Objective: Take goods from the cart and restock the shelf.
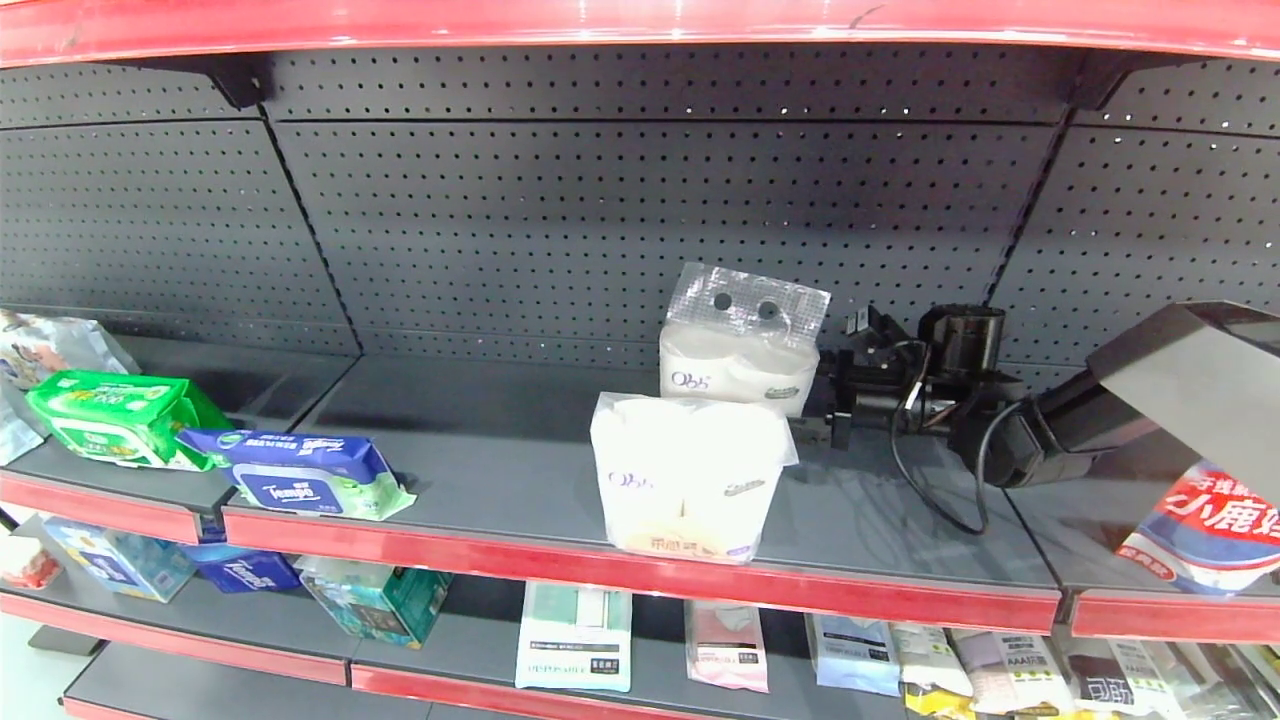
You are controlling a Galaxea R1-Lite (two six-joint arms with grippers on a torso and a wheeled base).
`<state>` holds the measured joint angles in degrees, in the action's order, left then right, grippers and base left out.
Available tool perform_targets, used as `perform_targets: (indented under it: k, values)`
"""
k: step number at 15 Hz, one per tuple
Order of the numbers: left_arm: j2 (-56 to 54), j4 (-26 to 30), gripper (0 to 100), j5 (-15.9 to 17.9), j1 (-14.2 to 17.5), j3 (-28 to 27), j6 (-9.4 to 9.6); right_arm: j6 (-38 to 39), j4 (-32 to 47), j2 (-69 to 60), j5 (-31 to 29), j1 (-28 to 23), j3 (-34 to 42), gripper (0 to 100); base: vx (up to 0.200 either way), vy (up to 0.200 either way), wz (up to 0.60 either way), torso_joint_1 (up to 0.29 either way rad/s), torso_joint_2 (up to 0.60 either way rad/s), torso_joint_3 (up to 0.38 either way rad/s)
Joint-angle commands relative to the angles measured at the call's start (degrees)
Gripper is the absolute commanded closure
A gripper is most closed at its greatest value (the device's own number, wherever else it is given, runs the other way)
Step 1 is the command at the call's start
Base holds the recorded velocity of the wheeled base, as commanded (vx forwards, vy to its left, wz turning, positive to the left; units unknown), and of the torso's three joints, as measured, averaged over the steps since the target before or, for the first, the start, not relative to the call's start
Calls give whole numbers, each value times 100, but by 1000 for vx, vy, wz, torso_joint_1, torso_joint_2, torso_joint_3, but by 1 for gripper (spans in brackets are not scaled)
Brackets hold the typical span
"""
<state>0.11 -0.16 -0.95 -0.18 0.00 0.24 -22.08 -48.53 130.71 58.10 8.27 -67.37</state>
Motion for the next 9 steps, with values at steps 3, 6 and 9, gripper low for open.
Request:
perform_targets:
  k: [3, 6, 9]
  values:
    - [-2, -2, 0, -2, 1, 0, 2, -429, 415, -45, -141, -167, 39, 0, 0, 0, 0, 0, 0, 0]
    - [-2, -2, 0, -2, 1, 0, 2, -482, 441, -28, -334, -176, 22, 0, 0, 0, 0, 0, 0, 0]
    - [-2, -2, 0, -2, 1, 0, 2, -491, 432, -1, -405, -211, -13, 0, 0, 0, 0, 0, 0, 0]
